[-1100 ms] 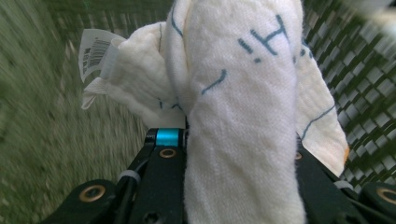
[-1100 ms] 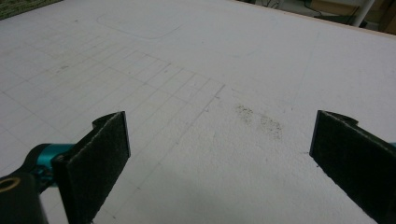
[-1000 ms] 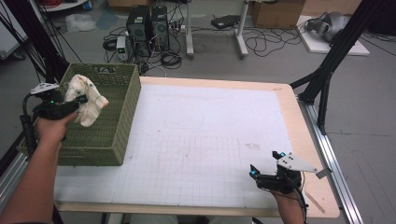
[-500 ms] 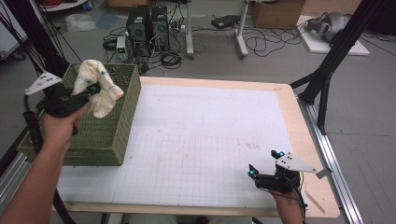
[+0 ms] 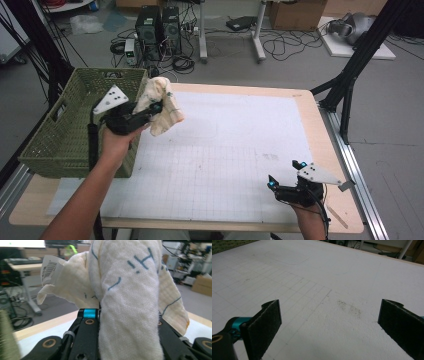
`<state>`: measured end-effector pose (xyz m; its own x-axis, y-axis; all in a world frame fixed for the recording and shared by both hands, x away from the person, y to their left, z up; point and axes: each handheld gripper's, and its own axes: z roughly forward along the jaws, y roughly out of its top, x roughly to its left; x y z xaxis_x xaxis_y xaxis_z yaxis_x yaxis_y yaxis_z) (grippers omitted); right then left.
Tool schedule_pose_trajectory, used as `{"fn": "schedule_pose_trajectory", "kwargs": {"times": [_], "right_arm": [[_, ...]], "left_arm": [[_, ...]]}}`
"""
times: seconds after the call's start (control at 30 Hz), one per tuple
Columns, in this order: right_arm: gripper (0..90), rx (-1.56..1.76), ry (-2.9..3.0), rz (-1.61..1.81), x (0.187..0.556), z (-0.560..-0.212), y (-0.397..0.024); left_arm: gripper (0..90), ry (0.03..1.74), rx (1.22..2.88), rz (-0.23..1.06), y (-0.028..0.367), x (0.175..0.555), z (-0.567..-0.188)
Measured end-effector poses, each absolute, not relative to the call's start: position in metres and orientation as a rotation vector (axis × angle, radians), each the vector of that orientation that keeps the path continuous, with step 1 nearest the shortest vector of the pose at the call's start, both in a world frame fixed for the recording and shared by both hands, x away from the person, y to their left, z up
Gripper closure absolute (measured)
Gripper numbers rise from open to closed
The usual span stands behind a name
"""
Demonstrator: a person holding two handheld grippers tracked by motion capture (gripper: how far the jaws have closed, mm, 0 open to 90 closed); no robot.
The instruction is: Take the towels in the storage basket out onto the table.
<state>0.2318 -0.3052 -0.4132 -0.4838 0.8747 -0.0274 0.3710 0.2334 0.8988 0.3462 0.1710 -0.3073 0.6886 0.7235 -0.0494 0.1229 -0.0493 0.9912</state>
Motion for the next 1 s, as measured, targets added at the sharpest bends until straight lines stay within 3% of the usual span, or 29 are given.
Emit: {"fn": "schedule_pose_trajectory", "kwargs": {"times": [0.23, 0.63, 1.0], "right_arm": [[4.2, 1.147, 1.959, 1.208, 0.231, -0.413, -0.308], [4.2, 1.154, 1.949, 1.217, 0.23, -0.412, -0.311], [4.4, 1.162, 1.963, 1.204, 0.234, -0.415, -0.311]], "left_arm": [[75.7, 0.679, 1.607, 0.505, 0.143, 0.346, -0.319], [75.5, 0.6, 1.716, 0.424, 0.084, 0.334, -0.372], [73.1, 0.699, 1.882, 0.328, 0.044, 0.347, -0.426]]}}
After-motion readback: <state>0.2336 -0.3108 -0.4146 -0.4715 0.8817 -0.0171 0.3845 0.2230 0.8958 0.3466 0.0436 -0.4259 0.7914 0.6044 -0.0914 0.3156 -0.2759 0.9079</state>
